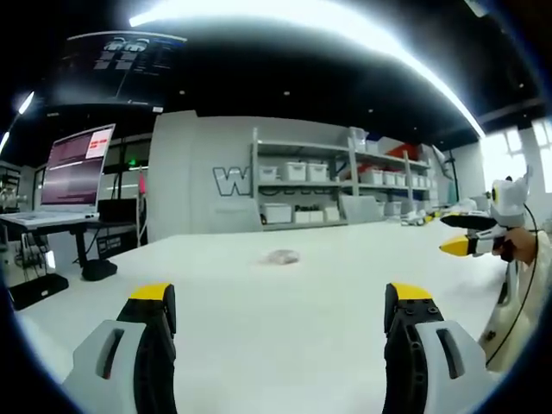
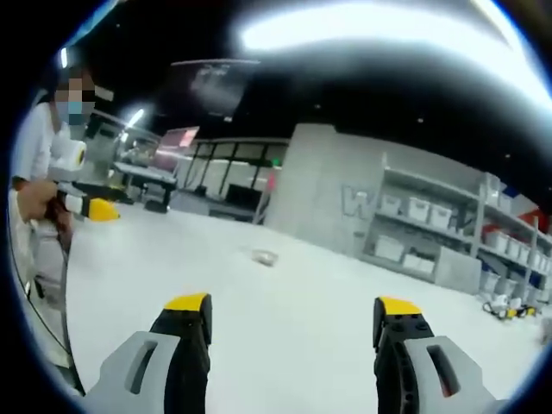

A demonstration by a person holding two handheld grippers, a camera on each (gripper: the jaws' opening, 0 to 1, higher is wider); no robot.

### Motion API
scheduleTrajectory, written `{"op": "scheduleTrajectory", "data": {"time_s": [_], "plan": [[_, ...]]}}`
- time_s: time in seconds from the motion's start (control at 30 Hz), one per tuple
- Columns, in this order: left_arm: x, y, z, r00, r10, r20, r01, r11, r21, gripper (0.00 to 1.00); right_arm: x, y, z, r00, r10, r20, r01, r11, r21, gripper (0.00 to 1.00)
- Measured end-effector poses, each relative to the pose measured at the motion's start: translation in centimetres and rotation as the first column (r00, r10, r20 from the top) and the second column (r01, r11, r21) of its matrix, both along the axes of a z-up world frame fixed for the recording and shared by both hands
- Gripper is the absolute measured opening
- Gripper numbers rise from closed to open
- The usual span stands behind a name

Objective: Open the resealable bag by pulling the two sides of the seal apart until the entire bag opening is separated and visibly accessible.

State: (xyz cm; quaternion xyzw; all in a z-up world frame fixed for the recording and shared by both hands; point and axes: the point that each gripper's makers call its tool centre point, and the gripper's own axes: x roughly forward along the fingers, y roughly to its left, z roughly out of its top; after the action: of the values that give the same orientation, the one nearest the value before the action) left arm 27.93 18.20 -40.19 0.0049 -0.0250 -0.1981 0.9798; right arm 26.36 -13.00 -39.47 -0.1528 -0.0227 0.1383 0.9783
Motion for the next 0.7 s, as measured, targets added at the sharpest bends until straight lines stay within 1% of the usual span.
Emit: {"op": "scheduleTrajectory", "data": {"time_s": [0.37,0.7], "plan": [[-0.01,0.18,-0.07,1.0,0.0,-0.003,0.0,1.0,-0.002,1.0,0.23,0.14,-0.29,1.0,0.007,-0.015,-0.008,1.0,-0.022,0.77],[0.1,-0.02,-0.08,1.0,-0.005,-0.005,0.005,1.0,0.0,1.0,0.75,0.56,-0.52,0.999,0.026,-0.033,-0.028,0.997,-0.065,0.77]]}}
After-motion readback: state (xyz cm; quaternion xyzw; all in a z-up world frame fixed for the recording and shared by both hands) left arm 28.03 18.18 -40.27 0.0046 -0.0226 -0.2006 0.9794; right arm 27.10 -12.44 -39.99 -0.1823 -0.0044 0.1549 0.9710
